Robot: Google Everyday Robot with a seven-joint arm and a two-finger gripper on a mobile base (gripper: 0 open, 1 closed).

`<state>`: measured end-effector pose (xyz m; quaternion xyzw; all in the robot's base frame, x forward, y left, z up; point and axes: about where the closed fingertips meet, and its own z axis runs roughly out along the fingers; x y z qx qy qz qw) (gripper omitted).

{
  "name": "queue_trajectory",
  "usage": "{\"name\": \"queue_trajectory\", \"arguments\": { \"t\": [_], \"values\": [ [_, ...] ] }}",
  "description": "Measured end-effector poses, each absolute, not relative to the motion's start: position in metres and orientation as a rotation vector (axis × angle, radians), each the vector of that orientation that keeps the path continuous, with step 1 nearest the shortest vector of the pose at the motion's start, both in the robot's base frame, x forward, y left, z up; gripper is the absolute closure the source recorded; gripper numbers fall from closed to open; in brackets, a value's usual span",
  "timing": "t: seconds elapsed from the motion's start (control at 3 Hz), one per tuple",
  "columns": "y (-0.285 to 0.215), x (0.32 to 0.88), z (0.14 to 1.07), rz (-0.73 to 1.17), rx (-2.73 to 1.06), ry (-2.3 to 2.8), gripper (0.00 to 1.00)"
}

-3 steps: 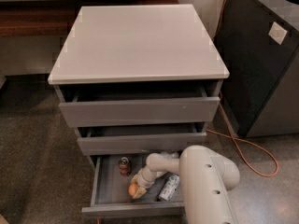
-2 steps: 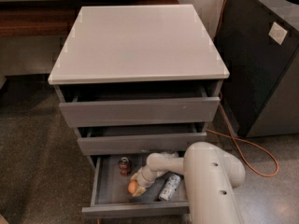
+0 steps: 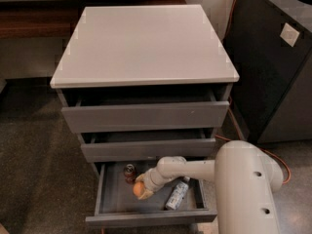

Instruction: Pick orange from bottom drawer and place on counter

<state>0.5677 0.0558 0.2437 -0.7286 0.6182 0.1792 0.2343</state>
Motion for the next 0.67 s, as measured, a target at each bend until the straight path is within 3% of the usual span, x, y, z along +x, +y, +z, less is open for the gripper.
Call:
{"name": "queue_trajectory", "arguments": {
  "t": [0.67],
  "values": [
    [0.054, 0.562, 0.310, 0.421, -2.006, 1.626, 1.00]
  ]
}}
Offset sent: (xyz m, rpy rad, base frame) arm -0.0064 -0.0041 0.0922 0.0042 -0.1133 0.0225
